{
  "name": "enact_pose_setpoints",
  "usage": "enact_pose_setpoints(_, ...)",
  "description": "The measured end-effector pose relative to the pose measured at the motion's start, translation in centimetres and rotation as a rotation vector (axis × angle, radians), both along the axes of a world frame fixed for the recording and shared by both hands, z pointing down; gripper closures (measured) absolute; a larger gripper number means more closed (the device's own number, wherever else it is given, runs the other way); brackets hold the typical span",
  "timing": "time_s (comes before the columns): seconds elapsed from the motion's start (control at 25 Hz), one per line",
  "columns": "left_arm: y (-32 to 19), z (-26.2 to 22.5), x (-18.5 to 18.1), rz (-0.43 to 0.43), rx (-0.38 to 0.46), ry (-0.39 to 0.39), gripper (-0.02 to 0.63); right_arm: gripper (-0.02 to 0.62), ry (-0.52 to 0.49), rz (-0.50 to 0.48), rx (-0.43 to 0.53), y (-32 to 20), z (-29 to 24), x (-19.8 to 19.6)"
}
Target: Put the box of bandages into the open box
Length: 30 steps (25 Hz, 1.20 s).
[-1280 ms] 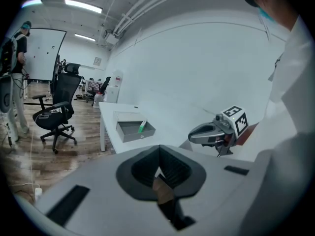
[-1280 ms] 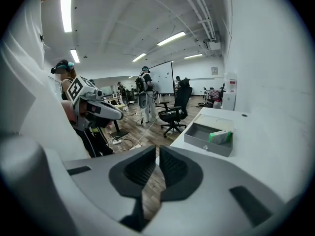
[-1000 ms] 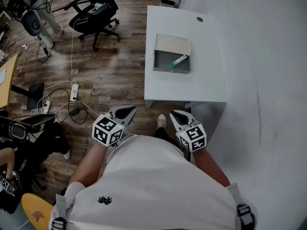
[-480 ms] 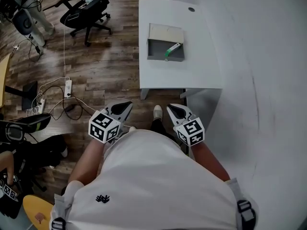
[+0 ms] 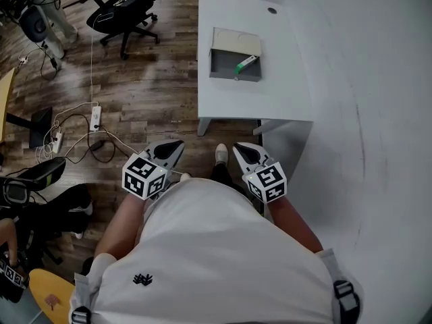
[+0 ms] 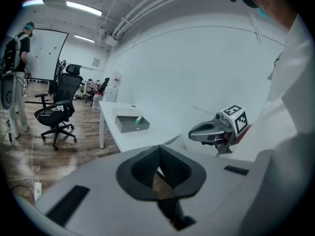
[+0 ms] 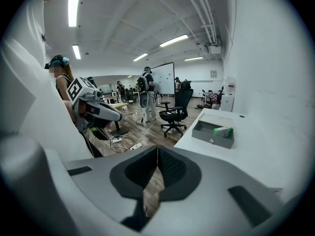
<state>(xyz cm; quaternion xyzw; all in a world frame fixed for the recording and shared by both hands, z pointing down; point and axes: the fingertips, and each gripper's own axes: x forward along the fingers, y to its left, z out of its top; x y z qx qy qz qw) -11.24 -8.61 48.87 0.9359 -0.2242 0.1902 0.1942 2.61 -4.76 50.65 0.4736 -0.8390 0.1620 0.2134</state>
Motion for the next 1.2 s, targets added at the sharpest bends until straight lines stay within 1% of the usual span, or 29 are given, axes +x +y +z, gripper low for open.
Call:
enact_pose_setpoints(0.4, 1.1, 0.2, -0.5, -0.002, -0.016, -0.007, 0.600, 0.588, 0.005, -0.011, -0.006, 1.0, 0.0, -0.8)
enact_pose_setpoints(0.64, 1.0, 0.9, 0.2, 0.003, -0.026, -0.019, 0.600, 0.588, 0.005, 0.008, -0.021, 1.3, 0.6, 0.4)
enact_pose_setpoints(0.88, 0.3, 0.9, 0.2, -0.019, -0.032, -0.025, 0.600, 0.588, 0.004, -0.013, -0.025, 0.3, 0.6, 0.6)
enact_pose_setpoints(1.0, 0.1, 0.7, 0.4, -0.025, -0.033, -0.026, 0.600, 0.588, 0.015, -0.024, -0.006, -0.5, 0.1, 0.9)
enact_pose_setpoints(1.2, -1.8, 1.2, 0.6, -0.047, -0.018, -0.053, 0.600, 0.588, 0.008, -0.039, 0.007, -2.3, 0.6, 1.6)
